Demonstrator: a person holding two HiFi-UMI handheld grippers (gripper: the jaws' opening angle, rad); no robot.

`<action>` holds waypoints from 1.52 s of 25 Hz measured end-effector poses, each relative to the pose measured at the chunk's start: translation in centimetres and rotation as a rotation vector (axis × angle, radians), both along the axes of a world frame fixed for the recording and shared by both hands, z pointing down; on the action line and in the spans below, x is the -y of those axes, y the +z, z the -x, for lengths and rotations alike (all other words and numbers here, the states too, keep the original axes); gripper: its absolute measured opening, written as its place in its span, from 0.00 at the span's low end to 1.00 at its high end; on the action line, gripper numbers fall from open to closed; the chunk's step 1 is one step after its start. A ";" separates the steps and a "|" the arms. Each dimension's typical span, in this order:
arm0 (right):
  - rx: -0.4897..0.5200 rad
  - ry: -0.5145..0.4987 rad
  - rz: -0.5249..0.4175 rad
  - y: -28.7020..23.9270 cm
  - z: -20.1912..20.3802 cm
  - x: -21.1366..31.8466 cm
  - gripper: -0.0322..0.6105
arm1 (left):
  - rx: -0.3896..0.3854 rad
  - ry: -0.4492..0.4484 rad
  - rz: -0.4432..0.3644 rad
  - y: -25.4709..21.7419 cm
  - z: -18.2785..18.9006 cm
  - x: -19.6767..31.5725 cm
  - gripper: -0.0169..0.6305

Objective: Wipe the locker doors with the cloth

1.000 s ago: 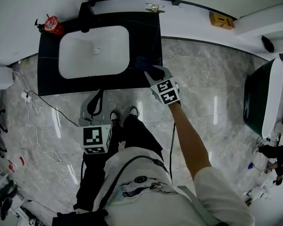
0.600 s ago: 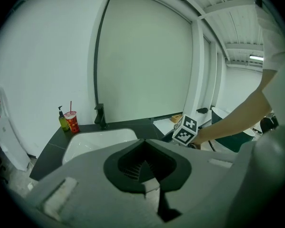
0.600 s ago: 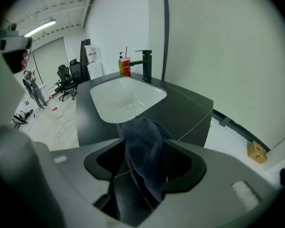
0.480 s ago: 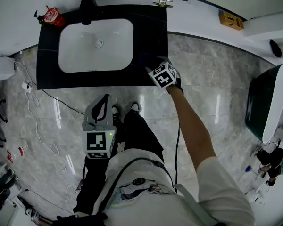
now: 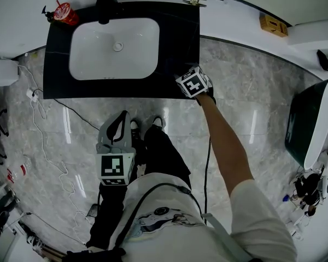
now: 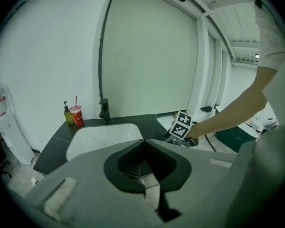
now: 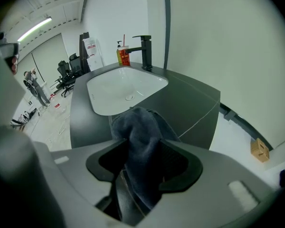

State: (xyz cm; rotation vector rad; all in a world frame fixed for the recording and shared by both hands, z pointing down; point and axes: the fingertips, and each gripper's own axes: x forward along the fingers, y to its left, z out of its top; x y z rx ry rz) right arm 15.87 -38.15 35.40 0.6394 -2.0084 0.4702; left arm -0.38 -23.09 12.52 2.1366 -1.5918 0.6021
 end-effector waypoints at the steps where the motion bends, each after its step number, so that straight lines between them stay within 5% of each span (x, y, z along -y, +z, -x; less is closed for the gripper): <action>1: -0.001 0.003 -0.006 0.0 0.0 0.0 0.37 | -0.002 -0.001 0.001 0.1 0.0 -0.1 0.02; 10: 0.004 0.031 -0.040 -0.6 -0.2 -0.3 0.21 | 0.005 0.006 -0.005 -0.2 -0.1 -0.5 0.02; 25: 0.129 0.138 -0.287 -10.6 -1.2 -2.7 0.22 | -0.007 -0.032 -0.065 -2.5 1.1 -1.7 0.02; 38: 0.205 0.220 -0.413 -17.5 -0.8 -10.3 0.22 | -0.028 0.031 -0.161 -5.5 2.6 -5.3 0.02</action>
